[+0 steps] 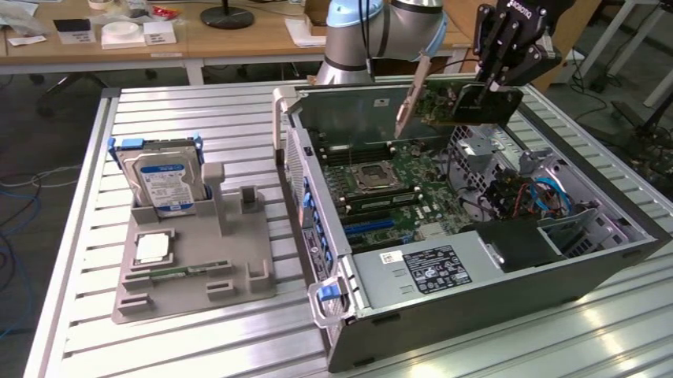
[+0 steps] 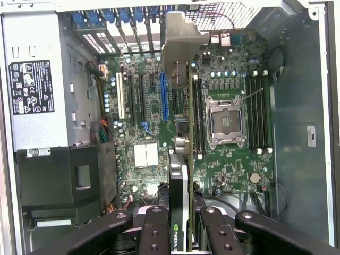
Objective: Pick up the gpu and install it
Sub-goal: 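Insert the gpu into the slot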
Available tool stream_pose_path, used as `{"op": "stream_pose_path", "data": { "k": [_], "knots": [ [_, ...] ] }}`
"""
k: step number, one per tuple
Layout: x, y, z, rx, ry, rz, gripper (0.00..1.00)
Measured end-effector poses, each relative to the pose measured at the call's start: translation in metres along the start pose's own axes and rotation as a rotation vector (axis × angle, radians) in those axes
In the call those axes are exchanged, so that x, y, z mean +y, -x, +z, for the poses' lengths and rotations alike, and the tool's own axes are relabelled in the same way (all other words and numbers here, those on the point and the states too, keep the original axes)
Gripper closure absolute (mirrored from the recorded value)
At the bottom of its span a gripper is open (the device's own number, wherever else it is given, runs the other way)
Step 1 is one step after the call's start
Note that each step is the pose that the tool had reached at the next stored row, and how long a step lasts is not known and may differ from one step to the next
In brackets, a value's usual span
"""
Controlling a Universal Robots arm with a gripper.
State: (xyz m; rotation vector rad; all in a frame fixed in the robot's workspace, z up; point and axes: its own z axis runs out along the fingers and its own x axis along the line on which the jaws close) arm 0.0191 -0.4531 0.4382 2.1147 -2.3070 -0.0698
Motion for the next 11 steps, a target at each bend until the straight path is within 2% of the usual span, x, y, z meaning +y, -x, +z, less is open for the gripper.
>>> {"op": "stream_pose_path", "data": {
  "k": [2,5,9,11],
  "knots": [
    [0.0001,0.0,0.0007,-0.0008,-0.0118,-0.003,0.74],
    [0.0005,-0.0001,0.0022,-0.0027,-0.0357,-0.01,0.74],
    [0.0011,-0.0001,0.0029,-0.0031,-0.0387,-0.012,0.74],
    [0.0024,-0.0003,0.0044,-0.0029,-0.0427,-0.017,0.74]
  ]
}}
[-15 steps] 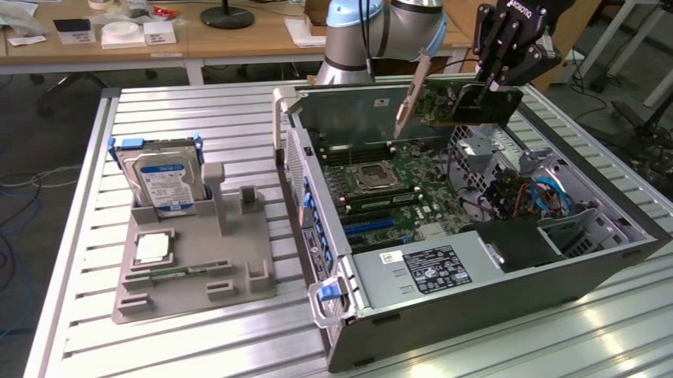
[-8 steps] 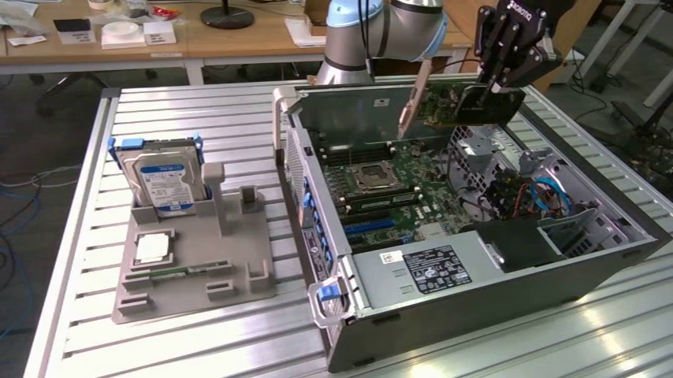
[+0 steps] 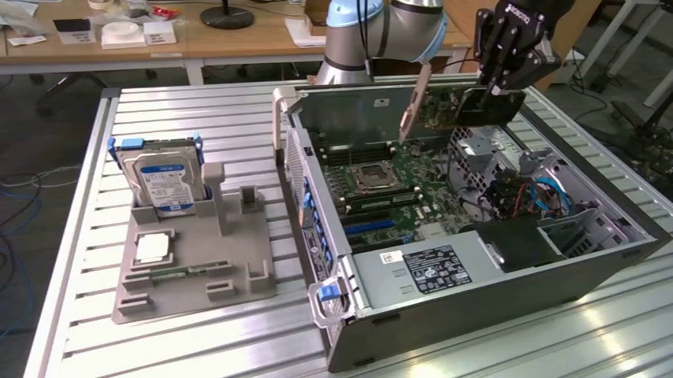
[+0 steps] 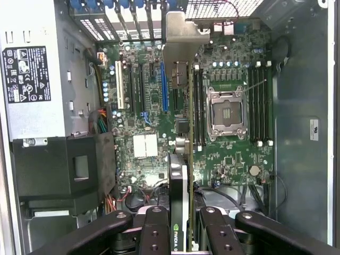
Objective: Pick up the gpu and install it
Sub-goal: 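Insert the gpu into the slot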
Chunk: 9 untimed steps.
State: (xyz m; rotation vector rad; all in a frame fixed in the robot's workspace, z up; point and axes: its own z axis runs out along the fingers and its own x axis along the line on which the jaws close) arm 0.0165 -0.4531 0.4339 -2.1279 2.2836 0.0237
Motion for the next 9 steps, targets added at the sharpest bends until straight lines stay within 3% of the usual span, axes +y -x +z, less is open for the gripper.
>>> {"op": "stream_pose_path", "data": {
  "k": [4,9],
  "knots": [
    [0.0028,-0.0003,0.004,-0.0005,-0.0039,-0.013,0.74],
    [0.0034,-0.0004,0.0047,-0.0004,-0.0042,-0.017,0.74]
  ]
}}
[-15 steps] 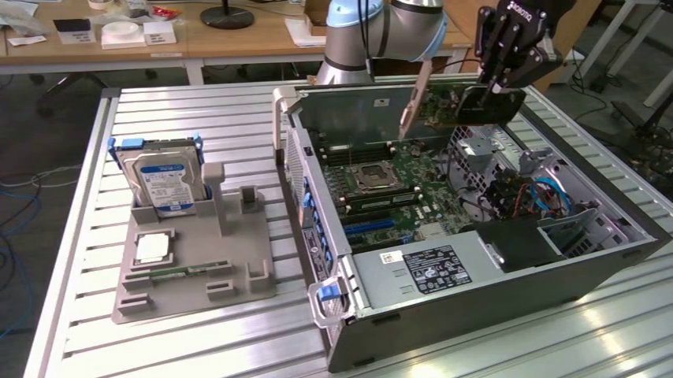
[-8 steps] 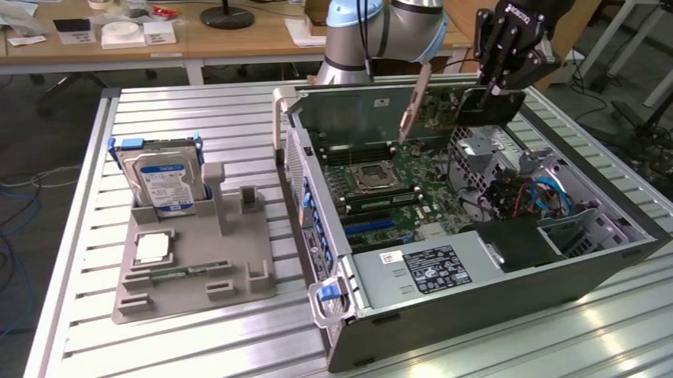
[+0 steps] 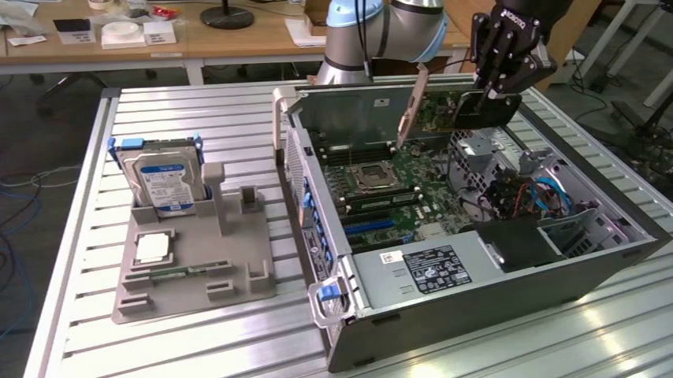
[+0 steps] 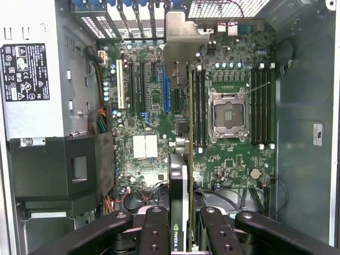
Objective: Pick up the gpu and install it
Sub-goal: 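Insert the gpu into the slot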
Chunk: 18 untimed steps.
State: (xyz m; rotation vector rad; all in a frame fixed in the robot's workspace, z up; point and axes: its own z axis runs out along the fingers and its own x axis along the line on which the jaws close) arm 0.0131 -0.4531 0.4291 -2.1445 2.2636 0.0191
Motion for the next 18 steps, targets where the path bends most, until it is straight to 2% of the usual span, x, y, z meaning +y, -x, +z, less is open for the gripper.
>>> {"op": "stream_pose_path", "data": {
  "k": [18],
  "knots": [
    [0.006,-0.0005,0.008,-0.0013,-0.0004,-0.003,0.74]
  ]
}}
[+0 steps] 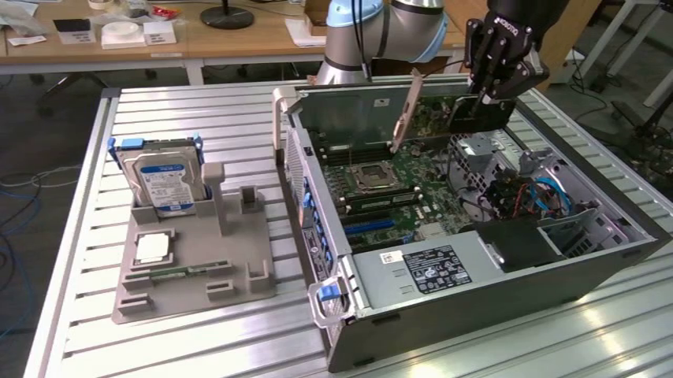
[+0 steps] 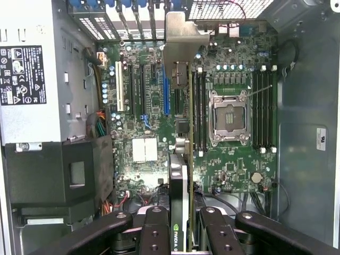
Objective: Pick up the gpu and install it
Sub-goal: 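Insert the gpu into the slot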
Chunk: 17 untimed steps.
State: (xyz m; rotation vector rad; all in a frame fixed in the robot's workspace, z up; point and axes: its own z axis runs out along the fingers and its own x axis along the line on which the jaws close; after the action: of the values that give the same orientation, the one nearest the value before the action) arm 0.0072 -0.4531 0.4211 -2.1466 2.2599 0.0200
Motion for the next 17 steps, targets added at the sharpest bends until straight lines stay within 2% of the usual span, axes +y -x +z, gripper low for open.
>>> {"op": "stream_pose_path", "data": {
  "k": [10,14,17],
  "knots": [
    [0.013,-0.001,0.0081,0.0,-0.0001,0.0,0.74],
    [0.0144,-0.001,0.0093,-0.0002,-0.0001,0.0,0.74],
    [0.016,-0.001,0.0138,-0.0001,-0.0001,0.0,0.74]
  ]
}}
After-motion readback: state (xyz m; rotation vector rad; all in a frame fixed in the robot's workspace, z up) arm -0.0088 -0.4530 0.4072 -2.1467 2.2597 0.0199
